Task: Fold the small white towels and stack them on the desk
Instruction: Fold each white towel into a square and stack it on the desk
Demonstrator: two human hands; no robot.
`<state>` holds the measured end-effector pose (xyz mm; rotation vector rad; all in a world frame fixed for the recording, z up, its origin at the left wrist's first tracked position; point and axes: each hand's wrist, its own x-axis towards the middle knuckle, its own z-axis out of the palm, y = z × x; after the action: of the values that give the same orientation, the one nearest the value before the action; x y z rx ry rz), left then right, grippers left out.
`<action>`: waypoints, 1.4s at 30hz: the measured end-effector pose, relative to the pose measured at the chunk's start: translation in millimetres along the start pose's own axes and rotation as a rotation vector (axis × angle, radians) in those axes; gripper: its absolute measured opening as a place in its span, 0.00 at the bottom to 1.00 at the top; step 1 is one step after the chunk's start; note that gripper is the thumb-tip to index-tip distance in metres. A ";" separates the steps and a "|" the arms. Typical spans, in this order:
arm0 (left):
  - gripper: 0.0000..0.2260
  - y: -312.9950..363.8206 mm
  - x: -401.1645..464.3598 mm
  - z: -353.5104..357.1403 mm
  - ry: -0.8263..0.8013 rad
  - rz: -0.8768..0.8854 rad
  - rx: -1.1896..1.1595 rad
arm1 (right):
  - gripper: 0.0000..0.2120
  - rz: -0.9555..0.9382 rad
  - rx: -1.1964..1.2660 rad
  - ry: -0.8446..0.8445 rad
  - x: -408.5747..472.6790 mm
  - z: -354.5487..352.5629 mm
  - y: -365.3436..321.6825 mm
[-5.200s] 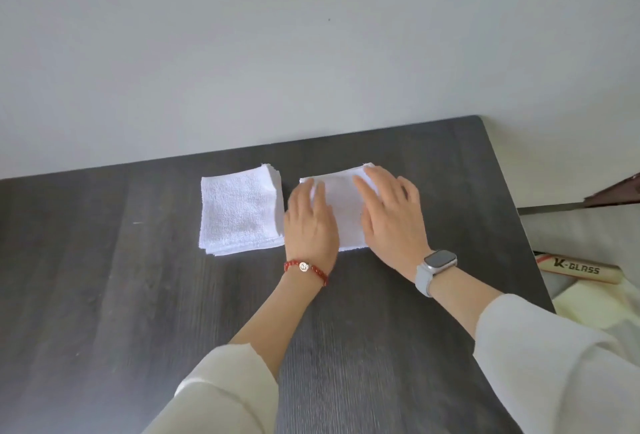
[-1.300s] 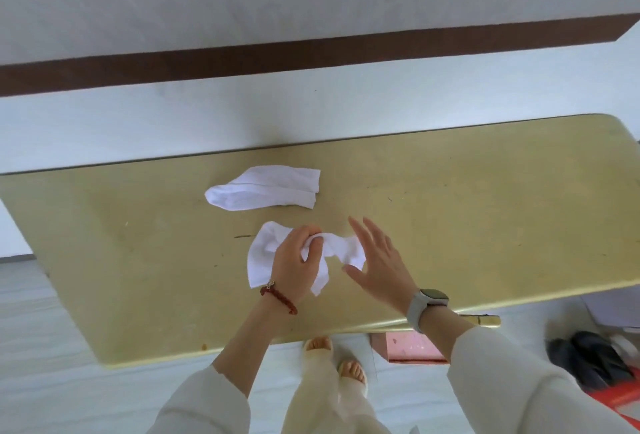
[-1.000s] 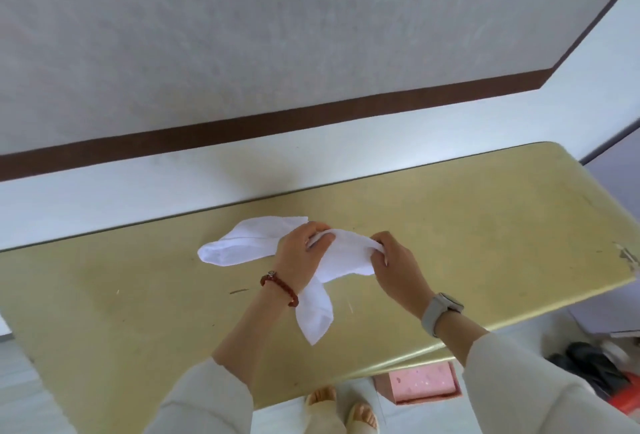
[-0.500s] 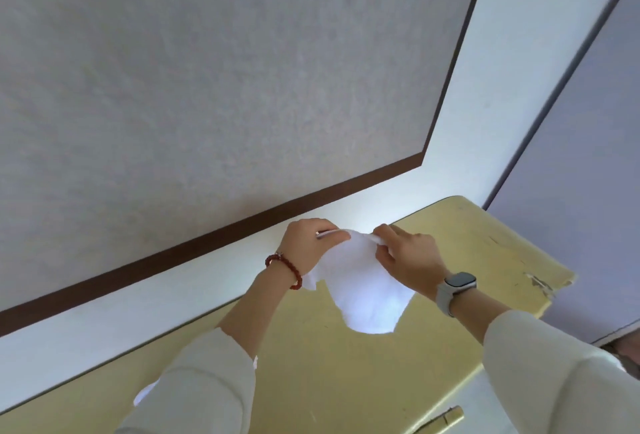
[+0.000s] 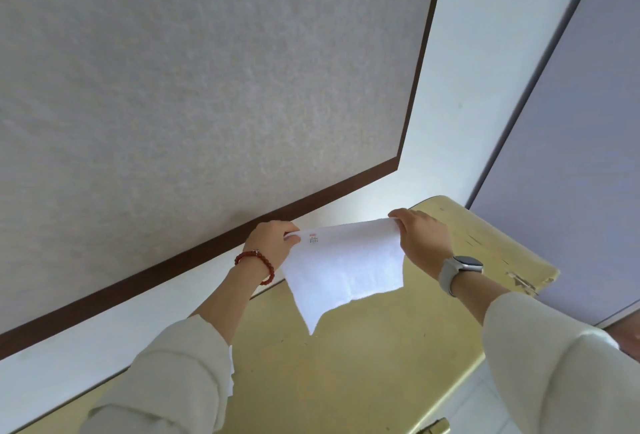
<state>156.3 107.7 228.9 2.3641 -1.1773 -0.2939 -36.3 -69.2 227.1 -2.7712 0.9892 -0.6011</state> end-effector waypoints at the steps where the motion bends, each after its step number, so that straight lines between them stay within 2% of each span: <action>1: 0.09 2.5 1.2 -0.4 0.038 -0.001 0.012 | 0.14 0.011 0.018 0.021 2.3 -1.3 1.8; 7: 0.09 9.1 -25.0 3.6 0.321 -0.004 0.027 | 0.09 0.029 0.146 0.176 -11.6 -6.6 12.2; 9: 0.08 0.0 -40.4 10.1 0.324 0.017 0.021 | 0.07 -0.017 0.185 0.196 -26.6 -3.8 15.5; 11: 0.08 -11.0 -56.6 21.2 0.258 0.046 0.032 | 0.08 -0.092 0.202 0.194 -46.4 2.9 20.6; 13: 0.08 -21.6 -78.4 36.5 0.195 0.073 0.043 | 0.12 -0.153 0.199 0.147 -72.7 13.8 26.8; 17: 0.06 -46.4 -134.6 84.7 0.096 0.090 0.041 | 0.15 -0.184 0.200 -0.059 -141.6 46.3 44.1; 19: 0.06 -59.0 -160.8 112.9 -0.029 0.020 0.036 | 0.14 -0.175 0.213 -0.177 -179.1 62.9 54.0; 24: 0.10 -82.0 -206.6 167.4 -0.473 -0.113 0.042 | 0.12 -0.025 0.201 -0.544 -248.1 87.3 66.2; 27: 0.10 -84.3 -216.6 179.3 -0.575 -0.200 -0.039 | 0.13 0.041 0.189 -0.686 -263.4 94.3 65.4; 30: 0.07 -82.1 -211.3 180.0 -0.513 -0.329 -0.241 | 0.12 0.192 0.250 -0.664 -262.8 98.8 62.2; 36: 0.02 -80.1 -173.6 179.3 -0.247 -0.512 -0.578 | 0.08 0.478 0.544 -0.427 -229.5 110.8 49.9; 39: 0.04 -80.3 -149.1 184.6 -0.146 -0.524 -0.586 | 0.07 0.596 0.613 -0.345 -209.1 126.2 47.7; 42: 0.11 -85.1 -125.5 196.4 -0.063 -0.529 -0.535 | 0.08 0.615 0.609 -0.275 -189.1 145.7 48.1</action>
<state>61.9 188.0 13.8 2.1381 -0.3937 -0.7580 -137.1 12.5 21.1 -1.8309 1.2458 -0.3315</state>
